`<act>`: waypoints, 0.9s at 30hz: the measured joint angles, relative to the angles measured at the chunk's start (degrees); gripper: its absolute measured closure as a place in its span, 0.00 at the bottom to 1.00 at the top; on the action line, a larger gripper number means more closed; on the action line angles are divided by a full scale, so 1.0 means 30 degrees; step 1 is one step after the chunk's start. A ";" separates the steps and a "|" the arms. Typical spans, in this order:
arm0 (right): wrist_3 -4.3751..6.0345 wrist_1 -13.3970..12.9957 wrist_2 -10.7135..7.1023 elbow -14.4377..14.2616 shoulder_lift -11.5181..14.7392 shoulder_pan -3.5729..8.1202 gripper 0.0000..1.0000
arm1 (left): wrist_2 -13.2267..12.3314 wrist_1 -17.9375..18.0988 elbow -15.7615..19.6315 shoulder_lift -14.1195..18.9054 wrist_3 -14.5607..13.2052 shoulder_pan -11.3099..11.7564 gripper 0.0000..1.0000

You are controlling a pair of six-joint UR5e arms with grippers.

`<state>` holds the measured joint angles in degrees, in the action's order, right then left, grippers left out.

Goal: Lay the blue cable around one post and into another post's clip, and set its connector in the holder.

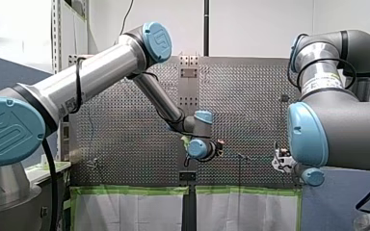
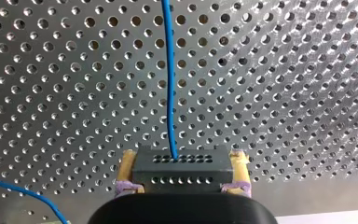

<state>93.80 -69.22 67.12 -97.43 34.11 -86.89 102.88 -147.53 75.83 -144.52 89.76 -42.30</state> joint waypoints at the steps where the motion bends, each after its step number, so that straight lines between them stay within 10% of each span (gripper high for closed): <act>1: -0.0001 -0.0005 -0.0004 -0.0001 -0.0003 0.0000 1.00 | 0.0004 0.0002 0.0000 -0.0001 -0.0014 -0.0004 0.00; 27: 0.0001 -0.0027 -0.0046 0.0001 -0.0062 0.0003 1.00 | -0.3049 -0.0016 0.0000 0.0000 -0.2825 -0.0819 0.00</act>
<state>93.80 -69.30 66.98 -97.43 33.93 -86.88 93.73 -147.58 75.83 -144.52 81.29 -44.76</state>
